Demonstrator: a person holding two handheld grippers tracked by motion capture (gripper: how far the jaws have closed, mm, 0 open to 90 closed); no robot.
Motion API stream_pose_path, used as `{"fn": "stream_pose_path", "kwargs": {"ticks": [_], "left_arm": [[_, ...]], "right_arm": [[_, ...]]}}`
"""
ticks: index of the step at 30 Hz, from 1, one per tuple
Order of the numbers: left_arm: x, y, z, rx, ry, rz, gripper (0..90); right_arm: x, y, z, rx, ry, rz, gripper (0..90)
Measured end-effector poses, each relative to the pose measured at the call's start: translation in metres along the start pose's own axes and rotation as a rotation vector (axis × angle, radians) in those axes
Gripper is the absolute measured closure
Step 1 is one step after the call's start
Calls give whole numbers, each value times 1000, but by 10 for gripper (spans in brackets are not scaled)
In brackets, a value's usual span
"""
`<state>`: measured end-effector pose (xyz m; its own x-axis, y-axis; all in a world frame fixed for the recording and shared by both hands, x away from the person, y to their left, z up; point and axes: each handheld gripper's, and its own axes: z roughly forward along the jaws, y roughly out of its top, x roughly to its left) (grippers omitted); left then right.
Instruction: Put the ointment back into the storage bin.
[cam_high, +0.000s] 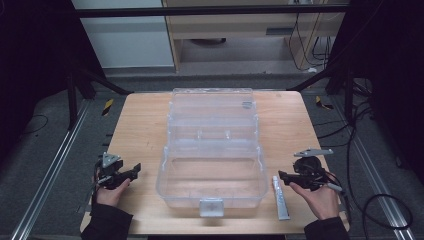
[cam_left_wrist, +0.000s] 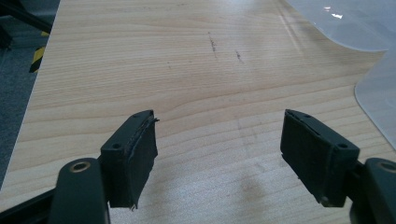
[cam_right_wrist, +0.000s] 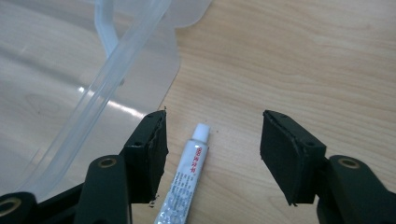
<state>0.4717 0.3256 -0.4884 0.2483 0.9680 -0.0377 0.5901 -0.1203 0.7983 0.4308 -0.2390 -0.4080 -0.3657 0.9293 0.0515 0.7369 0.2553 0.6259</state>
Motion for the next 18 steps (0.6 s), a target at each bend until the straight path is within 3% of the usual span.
{"fn": "stream_pose_path", "kwargs": {"ticks": [9,18], "left_arm": [[0,0,0,-1,-1,2,266],[0,0,0,0,-3,4,267]], "right_arm": [[8,1,13,85,-2,-16,448],[14,-2,28,206,7,4,515]]}}
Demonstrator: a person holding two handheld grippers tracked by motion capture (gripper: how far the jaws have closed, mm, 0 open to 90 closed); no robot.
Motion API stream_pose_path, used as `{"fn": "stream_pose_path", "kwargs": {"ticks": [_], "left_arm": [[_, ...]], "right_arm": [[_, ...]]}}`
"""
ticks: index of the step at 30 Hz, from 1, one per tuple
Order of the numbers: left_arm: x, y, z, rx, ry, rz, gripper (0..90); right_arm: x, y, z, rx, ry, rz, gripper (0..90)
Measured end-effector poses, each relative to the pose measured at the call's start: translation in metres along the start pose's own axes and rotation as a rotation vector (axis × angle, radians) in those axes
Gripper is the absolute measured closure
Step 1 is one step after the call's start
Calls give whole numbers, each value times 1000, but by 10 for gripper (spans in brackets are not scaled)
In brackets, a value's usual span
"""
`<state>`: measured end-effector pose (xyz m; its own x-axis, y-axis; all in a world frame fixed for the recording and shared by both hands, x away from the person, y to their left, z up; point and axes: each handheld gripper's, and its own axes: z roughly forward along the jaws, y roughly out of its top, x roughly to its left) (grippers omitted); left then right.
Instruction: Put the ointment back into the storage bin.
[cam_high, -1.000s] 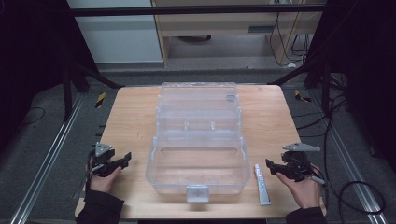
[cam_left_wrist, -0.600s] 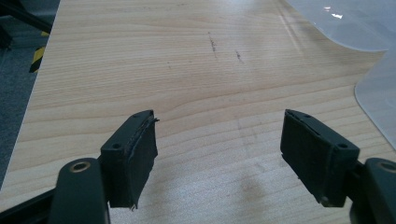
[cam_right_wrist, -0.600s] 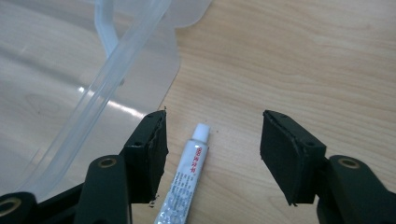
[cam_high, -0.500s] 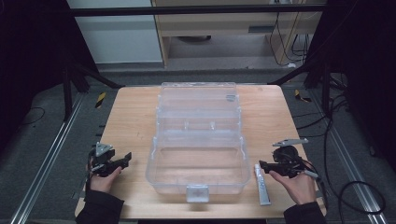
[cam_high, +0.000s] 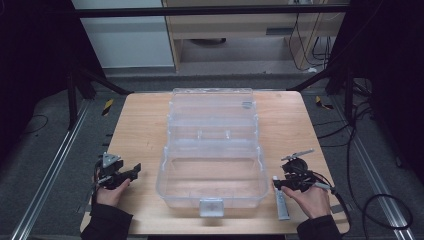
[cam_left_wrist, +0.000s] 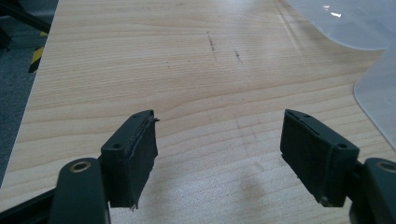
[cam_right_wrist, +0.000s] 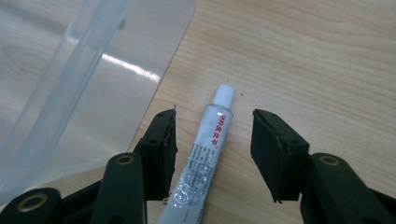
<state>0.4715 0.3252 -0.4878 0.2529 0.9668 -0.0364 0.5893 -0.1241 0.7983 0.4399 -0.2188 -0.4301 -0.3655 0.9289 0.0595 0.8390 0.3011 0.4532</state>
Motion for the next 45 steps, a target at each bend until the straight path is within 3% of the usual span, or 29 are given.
{"fn": "stream_pose_path", "kwargs": {"ticks": [19,28,36,45], "left_arm": [[0,0,0,1,-2,1,269],[0,0,0,3,-3,3,270],[0,0,0,5,-3,4,271],[0,0,0,4,-3,3,274]], "right_arm": [[5,0,23,123,-28,-12,582],[-1,-7,35,167,8,23,620],[1,-7,40,200,-9,-4,683],[3,-4,40,218,-27,-36,695]]}}
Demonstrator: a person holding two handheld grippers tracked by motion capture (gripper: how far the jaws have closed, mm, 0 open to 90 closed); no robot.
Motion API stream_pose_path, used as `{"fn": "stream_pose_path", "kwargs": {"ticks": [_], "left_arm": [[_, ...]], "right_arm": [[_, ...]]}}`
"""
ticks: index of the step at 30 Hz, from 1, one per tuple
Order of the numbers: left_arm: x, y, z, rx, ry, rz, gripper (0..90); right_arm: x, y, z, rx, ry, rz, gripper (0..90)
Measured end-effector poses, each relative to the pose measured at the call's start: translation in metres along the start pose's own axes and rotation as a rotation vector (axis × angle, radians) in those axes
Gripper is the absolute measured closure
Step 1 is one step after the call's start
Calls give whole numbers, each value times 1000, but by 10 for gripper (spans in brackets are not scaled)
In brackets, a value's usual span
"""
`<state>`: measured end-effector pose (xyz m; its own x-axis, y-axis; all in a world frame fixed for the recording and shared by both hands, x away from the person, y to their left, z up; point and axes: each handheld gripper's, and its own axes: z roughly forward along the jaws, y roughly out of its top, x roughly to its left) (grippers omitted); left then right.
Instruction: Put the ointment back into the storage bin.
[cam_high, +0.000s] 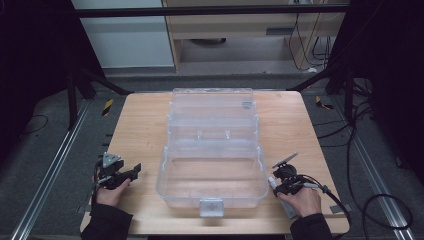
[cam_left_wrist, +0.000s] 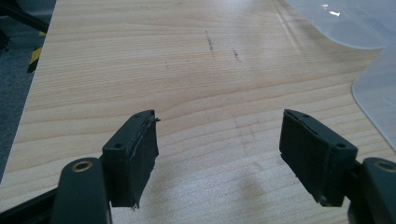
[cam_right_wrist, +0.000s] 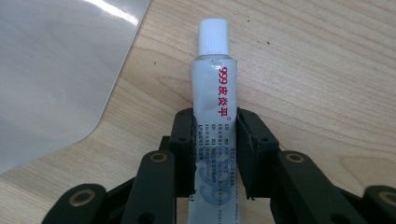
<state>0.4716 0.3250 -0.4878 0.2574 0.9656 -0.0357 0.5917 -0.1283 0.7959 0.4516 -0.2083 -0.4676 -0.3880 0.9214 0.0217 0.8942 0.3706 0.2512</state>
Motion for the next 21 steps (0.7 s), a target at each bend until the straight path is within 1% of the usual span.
{"fn": "stream_pose_path", "kwargs": {"ticks": [1,4,7,9,12,13,14,15,16,17,18,19,21], "left_arm": [[0,0,0,2,0,0,275],[0,0,0,2,0,0,276],[-1,0,0,5,0,1,276],[-1,0,1,7,2,4,276],[-1,0,1,6,2,4,278],[-2,0,1,5,1,4,278],[-2,0,1,5,1,4,278],[-1,0,1,5,2,6,278],[-1,0,1,5,2,6,278],[-1,0,1,4,2,3,278],[-1,0,1,4,1,3,279],[-1,0,1,5,-1,4,279],[-2,0,1,6,-5,6,279]], "right_arm": [[-1,0,-1,3,-1,-13,696],[-2,0,-4,-4,1,-22,696],[-8,0,-15,-45,9,-32,696],[-11,0,-20,-71,17,-24,696],[-16,0,-30,-128,29,7,696],[-19,-1,-33,-160,31,9,696],[-19,-1,-33,-160,31,9,696],[-21,-1,-39,-196,34,27,696],[-22,0,-41,-215,39,32,696],[-22,0,-41,-215,39,32,696],[-25,0,-49,-259,31,28,697],[-25,0,-49,-259,31,28,697],[-26,0,-57,-308,36,19,696]]}}
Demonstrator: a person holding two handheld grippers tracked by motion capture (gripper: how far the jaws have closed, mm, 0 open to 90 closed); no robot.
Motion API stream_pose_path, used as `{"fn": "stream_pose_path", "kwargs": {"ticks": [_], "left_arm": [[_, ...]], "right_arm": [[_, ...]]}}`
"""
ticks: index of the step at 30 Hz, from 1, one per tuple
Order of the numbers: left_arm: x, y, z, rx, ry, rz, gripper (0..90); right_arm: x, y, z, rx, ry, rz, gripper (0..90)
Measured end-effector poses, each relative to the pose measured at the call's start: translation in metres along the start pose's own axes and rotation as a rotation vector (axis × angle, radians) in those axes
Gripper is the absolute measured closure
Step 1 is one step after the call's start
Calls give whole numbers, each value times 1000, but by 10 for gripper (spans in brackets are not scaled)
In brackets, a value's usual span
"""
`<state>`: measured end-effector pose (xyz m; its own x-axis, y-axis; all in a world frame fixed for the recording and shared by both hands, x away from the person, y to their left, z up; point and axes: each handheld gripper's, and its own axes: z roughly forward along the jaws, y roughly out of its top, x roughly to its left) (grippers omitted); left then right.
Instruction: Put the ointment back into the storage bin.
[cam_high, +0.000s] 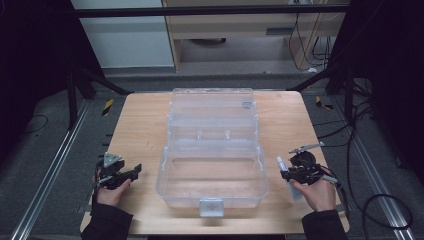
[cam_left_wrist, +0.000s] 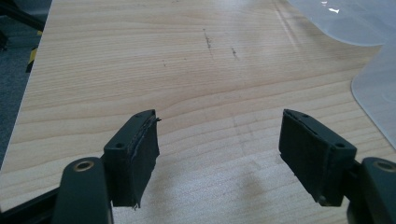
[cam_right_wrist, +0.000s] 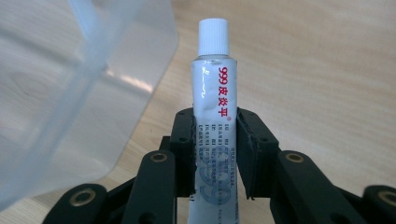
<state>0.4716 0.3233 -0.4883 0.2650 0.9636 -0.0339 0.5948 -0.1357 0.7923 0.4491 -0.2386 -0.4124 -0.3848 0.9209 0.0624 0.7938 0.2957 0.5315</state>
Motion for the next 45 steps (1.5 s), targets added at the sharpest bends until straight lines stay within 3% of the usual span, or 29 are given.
{"fn": "stream_pose_path", "kwargs": {"ticks": [6,16,25,29,34,45], "left_arm": [[0,0,0,0,-4,1,281],[0,0,0,2,-8,3,284],[0,0,0,3,-9,2,288],[0,0,0,2,-11,2,290],[0,0,0,2,-11,1,291],[0,0,1,2,-13,0,292]], "right_arm": [[3,10,-19,-98,30,-85,696],[13,31,-43,-165,100,-238,696],[27,52,-58,-161,193,-378,696],[35,60,-60,-136,231,-444,696],[48,72,-57,-99,281,-531,696],[78,91,-44,-4,345,-710,696]]}}
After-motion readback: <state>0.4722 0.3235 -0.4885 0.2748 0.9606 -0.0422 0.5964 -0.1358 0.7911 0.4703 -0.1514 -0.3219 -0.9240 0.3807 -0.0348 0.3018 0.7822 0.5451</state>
